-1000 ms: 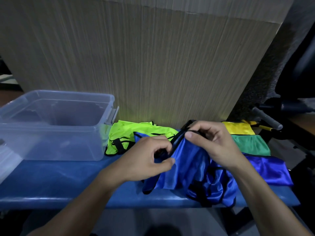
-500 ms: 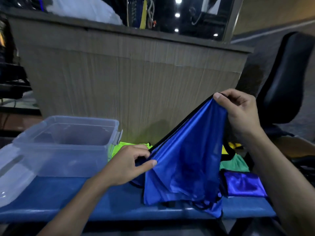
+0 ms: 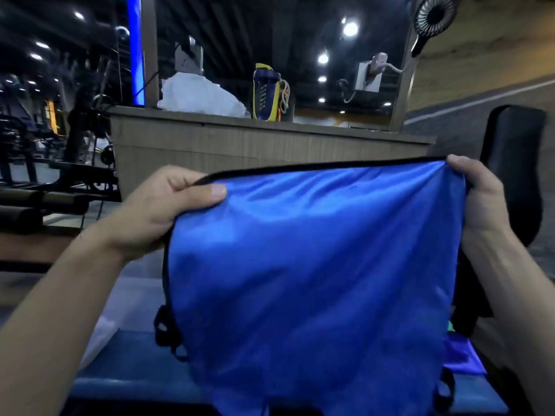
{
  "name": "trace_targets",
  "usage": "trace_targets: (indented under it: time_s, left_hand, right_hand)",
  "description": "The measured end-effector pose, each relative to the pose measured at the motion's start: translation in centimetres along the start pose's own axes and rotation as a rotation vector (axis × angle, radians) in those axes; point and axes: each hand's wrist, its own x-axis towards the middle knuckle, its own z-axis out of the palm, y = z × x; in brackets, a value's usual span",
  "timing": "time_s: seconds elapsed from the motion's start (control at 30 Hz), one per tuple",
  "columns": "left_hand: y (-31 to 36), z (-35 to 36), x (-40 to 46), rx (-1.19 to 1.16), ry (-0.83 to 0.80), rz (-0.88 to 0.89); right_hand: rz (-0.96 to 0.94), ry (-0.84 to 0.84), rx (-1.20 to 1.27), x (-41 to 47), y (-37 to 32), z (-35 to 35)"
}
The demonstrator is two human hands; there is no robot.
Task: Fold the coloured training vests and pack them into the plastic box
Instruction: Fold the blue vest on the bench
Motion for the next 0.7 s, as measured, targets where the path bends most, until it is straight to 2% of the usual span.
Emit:
trace_targets:
  time_s: [0.03, 0.1, 0.13, 0.17, 0.23, 0.37, 0.47, 0.53, 0.7]
  left_hand:
    - [0.3, -0.6, 0.8, 0.168, -0.035, 0.026]
    - [-0.6, -1.6, 2.3, 0.685, -0.112, 0.092]
    - [-1.7, -2.2, 3.0, 0.915, -0.098, 0.107]
    - [-2.7, -2.5, 3.6, 1.054, -0.081, 0.127]
    - [-4.3, -2.6, 4.2, 1.138, -0.035, 0.147]
    - [-6.9, -2.4, 4.8, 1.189, 0.089, 0.068]
    - [-7.4, -2.0, 4.4, 0.952, 0.160, 0.005]
    - [-7.3, -2.0, 4.1, 0.753, 0.152, -0.051]
    - [-7.7, -2.6, 4.3, 0.591, 0.122, -0.125]
  right_hand:
    - [0.019, 0.008, -0.008, -0.1, 0.3, -0.3]
    - [0.055, 0.008, -0.096, -0.4, 1.3, -1.0]
    - [0.051, 0.009, -0.171, -0.4, 1.8, -1.5]
    - [0.036, 0.012, -0.256, -0.4, 2.4, -2.1]
    - [0.023, -0.009, -0.388, -0.5, 3.8, -3.4]
    - [0.073, -0.077, -0.473, -1.2, 5.3, -4.7]
    - [0.099, -0.099, -0.500, -1.5, 5.6, -5.4]
    - [0.095, -0.092, -0.526, -1.5, 5.9, -6.3]
    - [0.165, -0.150, -0.532, -1.7, 6.6, -7.5]
